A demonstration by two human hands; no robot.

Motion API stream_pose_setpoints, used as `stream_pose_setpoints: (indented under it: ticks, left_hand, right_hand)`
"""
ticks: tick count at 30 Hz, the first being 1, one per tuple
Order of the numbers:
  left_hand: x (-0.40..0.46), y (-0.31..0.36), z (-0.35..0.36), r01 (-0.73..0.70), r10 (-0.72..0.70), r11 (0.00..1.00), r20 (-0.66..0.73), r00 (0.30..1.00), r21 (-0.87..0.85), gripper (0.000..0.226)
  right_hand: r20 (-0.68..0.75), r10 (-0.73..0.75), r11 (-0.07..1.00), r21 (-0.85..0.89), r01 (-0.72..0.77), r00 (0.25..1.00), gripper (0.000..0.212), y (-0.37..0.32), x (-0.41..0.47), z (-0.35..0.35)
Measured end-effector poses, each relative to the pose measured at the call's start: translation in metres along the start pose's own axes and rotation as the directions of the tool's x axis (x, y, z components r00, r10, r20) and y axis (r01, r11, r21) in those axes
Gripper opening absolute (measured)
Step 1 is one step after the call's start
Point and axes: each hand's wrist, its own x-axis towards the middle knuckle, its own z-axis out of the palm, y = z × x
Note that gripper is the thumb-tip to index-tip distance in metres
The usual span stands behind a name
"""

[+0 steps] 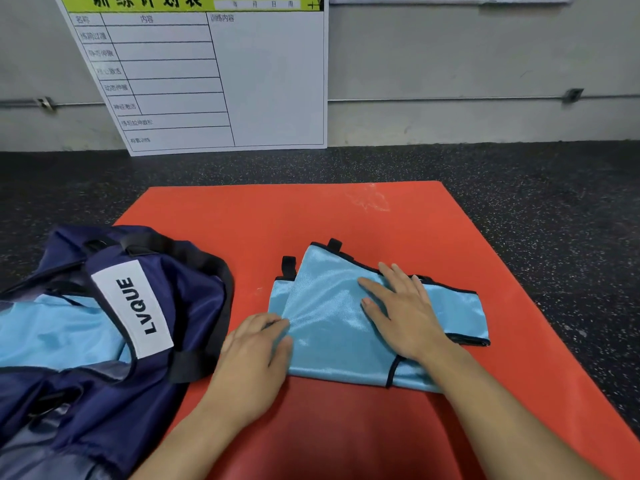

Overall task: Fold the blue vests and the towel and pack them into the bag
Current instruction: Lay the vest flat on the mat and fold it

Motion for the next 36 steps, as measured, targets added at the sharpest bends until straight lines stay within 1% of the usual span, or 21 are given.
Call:
stream_pose_setpoints:
  ticks: [3,6,7,10,11,14,17,21,24,28,30,31,32,34,36]
  left_hand:
    - [-0.018,-0.01,-0.007,0.006,-0.005,1.0,0.023,1.0,-0.002,0.076]
    - [-0.035,-0.018,-0.013,0.015,-0.013,0.999,0.048,0.999,-0.042,0.078]
    - [-0.039,-0.019,-0.014,0.012,-0.009,0.999,0.056,0.998,-0.048,0.076]
    - [-0.048,-0.021,-0.016,0.002,0.0,1.0,0.065,0.998,-0.027,0.059]
    - [-0.049,-0.021,-0.017,-0.002,0.003,1.0,0.064,0.998,-0.019,0.059]
    - [-0.05,-0.021,-0.016,-0.011,0.012,1.0,0.077,0.997,-0.012,0.07]
    - [-0.047,-0.02,-0.014,-0.009,0.009,1.0,0.074,0.997,0.003,0.076]
    - [-0.039,-0.016,-0.014,0.017,-0.017,1.0,0.056,0.998,0.005,0.084]
    - [-0.032,-0.014,-0.013,0.034,-0.034,0.999,0.049,0.998,0.003,0.084]
    - [-0.023,-0.01,-0.009,0.033,-0.036,0.998,0.051,0.998,0.05,0.083]
    - [-0.019,-0.005,-0.006,0.024,-0.028,0.998,0.066,0.997,0.062,0.081]
    - [-0.017,-0.002,-0.004,0.005,-0.011,0.998,0.085,0.996,0.065,0.08]
    - [-0.014,0.001,-0.001,-0.024,0.016,0.998,0.115,0.993,0.066,0.077]
    - [-0.008,0.013,0.007,-0.083,0.072,0.995,0.183,0.981,0.051,0.072]
    - [-0.001,0.026,0.016,-0.116,0.107,0.993,0.21,0.972,0.029,0.07]
  right_hand:
    - [0.001,-0.022,1.0,0.009,0.022,1.0,0.051,-0.007,0.0,0.0]
    - [0.014,-0.032,0.999,0.034,0.032,0.999,0.048,-0.011,0.0,0.003]
    - [0.016,-0.027,0.998,0.061,0.026,1.0,0.046,-0.011,0.001,0.004]
    - [0.023,0.021,0.988,0.151,-0.025,1.0,0.037,-0.005,0.006,0.004]
    - [0.036,0.035,0.986,0.164,-0.04,0.999,0.037,-0.002,0.007,0.003]
    - [0.093,0.031,0.984,0.17,-0.047,0.995,0.037,0.001,0.01,0.004]
    - [0.103,0.016,0.983,0.179,-0.034,0.995,0.035,0.002,0.012,0.004]
    - [0.136,0.006,0.995,0.098,-0.019,0.991,0.043,0.002,0.014,0.0]
    - [0.113,0.066,0.997,0.034,-0.07,0.991,0.047,0.005,0.015,0.001]
    - [0.027,0.27,0.961,-0.068,-0.268,0.962,0.049,0.03,0.014,-0.006]
    - [0.001,0.368,0.926,-0.085,-0.367,0.93,0.05,0.043,0.007,-0.016]
    - [0.003,0.393,0.916,-0.081,-0.392,0.919,0.049,0.048,0.003,-0.021]
    - [0.013,0.396,0.916,-0.072,-0.394,0.918,0.049,0.052,-0.001,-0.026]
    - [0.053,0.351,0.936,-0.048,-0.349,0.935,0.047,0.059,-0.009,-0.037]
    - [0.088,0.3,0.954,-0.031,-0.299,0.95,0.044,0.068,-0.019,-0.046]
